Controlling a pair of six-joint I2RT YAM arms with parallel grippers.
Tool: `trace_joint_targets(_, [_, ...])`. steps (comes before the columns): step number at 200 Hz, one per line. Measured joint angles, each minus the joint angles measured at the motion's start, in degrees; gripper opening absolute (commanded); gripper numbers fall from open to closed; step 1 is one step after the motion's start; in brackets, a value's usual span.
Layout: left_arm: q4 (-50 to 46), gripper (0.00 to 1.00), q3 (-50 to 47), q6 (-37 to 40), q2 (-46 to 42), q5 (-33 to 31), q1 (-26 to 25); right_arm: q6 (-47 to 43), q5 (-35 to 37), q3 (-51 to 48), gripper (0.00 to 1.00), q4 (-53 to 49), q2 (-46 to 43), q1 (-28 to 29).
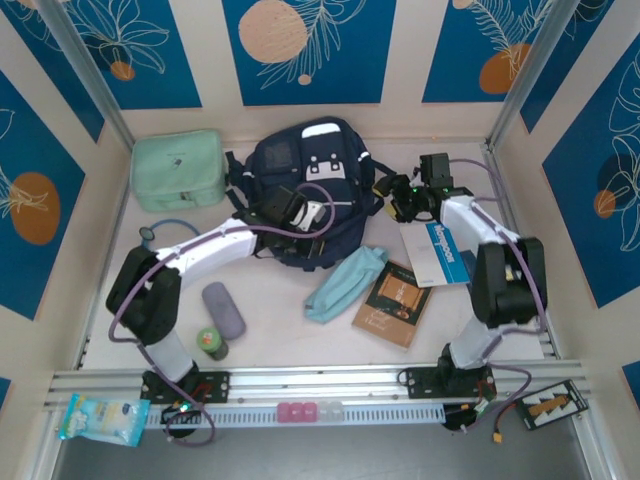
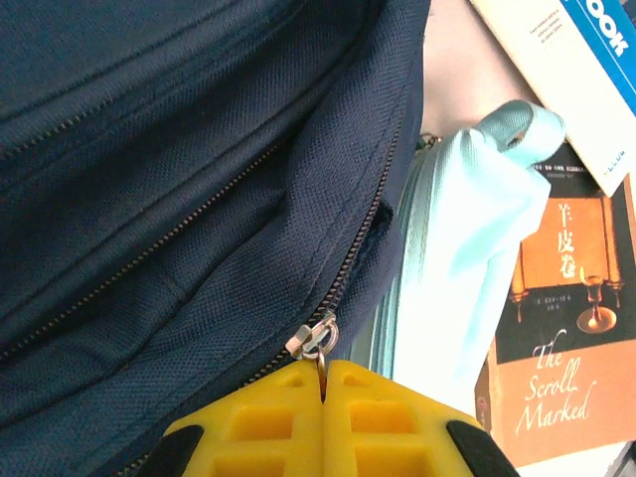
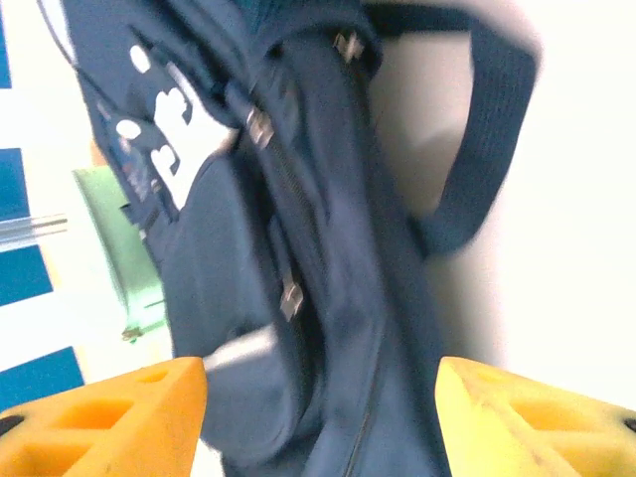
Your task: Pack books, pencil case, and school supplies into a backpack
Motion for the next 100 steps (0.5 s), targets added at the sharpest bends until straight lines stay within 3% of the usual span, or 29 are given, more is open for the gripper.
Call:
trace_joint_targets(22, [-0.2,0.00,2.2,-0.7,2.1,0.1,0.0,5.1,0.7,-3.2,0.64,-0.8,-6.2,5.4])
trace_joint_targets(52, [-0.3,0.00,4.2,-0.8,4.1,0.4,-0.2,11.9,2.3,-5.7,0.64,-1.2,-6.4,12.5])
trace_joint_targets(100, [-0.3,0.00,4.2,-0.8,4.1,0.4,-0.3,16.2,3.0,-4.7,0.56,-0.9,1.1,13.9])
